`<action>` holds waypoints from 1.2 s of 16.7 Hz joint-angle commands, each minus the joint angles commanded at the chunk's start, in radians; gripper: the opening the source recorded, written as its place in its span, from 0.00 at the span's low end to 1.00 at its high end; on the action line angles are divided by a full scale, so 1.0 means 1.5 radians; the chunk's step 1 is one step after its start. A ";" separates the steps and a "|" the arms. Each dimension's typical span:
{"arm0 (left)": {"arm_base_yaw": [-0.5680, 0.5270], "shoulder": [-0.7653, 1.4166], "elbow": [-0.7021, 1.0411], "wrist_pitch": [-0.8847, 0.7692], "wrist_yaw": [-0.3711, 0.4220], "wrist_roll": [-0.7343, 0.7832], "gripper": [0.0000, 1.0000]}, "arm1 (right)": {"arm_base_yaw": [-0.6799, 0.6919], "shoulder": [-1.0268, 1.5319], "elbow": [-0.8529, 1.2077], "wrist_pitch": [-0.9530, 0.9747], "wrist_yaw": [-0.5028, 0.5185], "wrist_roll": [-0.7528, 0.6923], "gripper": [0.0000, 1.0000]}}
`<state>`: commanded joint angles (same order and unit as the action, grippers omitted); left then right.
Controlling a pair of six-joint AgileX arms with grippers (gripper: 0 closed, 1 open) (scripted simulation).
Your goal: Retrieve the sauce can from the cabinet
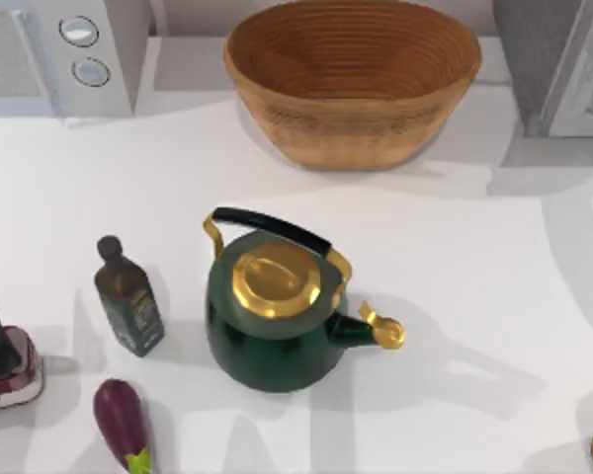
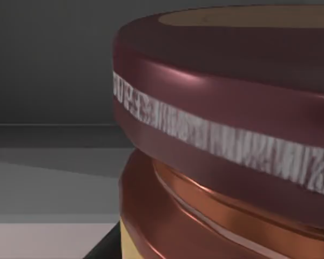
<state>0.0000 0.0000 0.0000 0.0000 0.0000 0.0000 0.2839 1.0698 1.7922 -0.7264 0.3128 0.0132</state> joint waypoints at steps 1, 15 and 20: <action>0.000 0.000 0.000 0.000 0.000 0.000 1.00 | -0.008 -0.028 -0.049 0.019 -0.008 0.000 0.00; 0.000 0.000 0.000 0.000 0.000 0.000 1.00 | -0.148 -0.566 -0.992 0.385 -0.167 -0.007 0.00; 0.000 0.000 0.000 0.000 0.000 0.000 1.00 | -0.184 -0.694 -1.172 0.471 -0.203 -0.009 0.00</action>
<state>0.0000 0.0000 0.0000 0.0000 0.0000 0.0000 0.0082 0.0291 0.0346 -0.0196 0.0082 0.0004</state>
